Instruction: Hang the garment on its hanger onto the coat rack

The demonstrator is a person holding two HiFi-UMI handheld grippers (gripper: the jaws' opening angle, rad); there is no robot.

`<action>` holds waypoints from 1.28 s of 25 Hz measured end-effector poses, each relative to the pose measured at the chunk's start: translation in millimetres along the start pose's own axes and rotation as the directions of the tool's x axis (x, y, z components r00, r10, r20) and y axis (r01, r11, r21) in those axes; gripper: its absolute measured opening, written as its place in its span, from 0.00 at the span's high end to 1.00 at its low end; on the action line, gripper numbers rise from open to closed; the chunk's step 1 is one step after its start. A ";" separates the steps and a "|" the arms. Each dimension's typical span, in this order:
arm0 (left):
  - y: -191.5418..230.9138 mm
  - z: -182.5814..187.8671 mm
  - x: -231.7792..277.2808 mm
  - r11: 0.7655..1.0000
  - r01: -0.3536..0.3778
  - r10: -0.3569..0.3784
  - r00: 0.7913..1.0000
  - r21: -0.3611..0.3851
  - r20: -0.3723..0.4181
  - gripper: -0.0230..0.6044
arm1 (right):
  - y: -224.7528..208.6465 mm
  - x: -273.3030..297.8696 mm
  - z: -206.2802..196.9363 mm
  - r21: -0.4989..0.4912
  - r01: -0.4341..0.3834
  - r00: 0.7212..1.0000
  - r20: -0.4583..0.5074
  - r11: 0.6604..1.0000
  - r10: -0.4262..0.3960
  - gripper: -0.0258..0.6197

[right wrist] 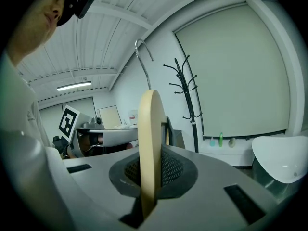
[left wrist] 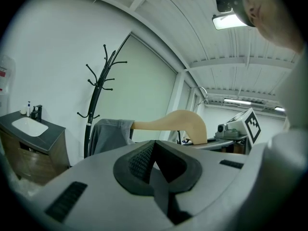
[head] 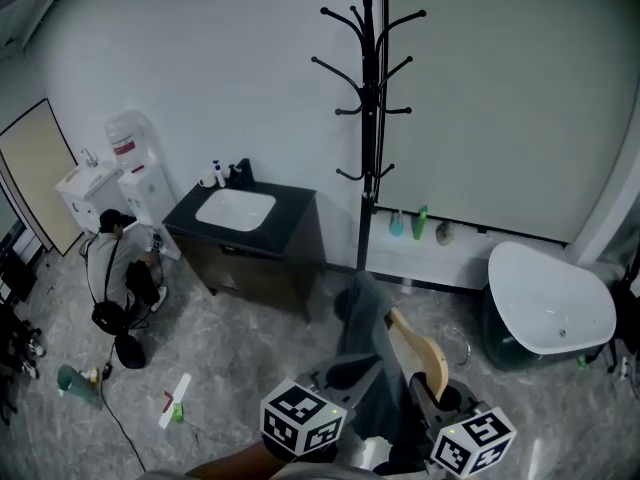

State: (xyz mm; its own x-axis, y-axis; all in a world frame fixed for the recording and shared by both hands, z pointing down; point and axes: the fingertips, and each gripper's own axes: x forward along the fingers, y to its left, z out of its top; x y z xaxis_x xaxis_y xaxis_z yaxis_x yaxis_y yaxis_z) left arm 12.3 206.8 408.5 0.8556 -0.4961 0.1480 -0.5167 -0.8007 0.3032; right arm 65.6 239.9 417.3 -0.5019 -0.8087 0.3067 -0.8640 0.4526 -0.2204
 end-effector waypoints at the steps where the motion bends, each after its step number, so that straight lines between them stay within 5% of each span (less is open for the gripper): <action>1: 8.6 5.0 8.0 1.000 0.011 -0.011 1.000 0.004 0.000 0.96 | -7.5 8.1 5.1 0.002 0.013 1.000 0.002 1.000 -0.013 0.93; 18: 150.4 77.5 110.7 0.995 0.081 -0.081 0.997 0.050 -0.007 0.95 | -127.5 137.4 95.7 0.048 0.196 0.978 0.065 0.979 -0.199 0.93; 32: 238.6 123.9 241.5 0.998 0.021 -0.020 1.000 0.056 -0.005 0.95 | -261.6 245.9 156.4 0.035 0.182 0.982 0.051 0.983 -0.184 0.93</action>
State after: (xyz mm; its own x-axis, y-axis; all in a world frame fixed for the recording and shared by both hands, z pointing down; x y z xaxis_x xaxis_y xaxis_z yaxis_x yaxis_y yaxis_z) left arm 91.6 -145.7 400.0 0.8660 -0.4780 0.1468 -0.5000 -0.8282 0.2530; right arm 174.4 -136.1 405.6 -0.3319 -0.8962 0.2944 -0.9391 0.2845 -0.1927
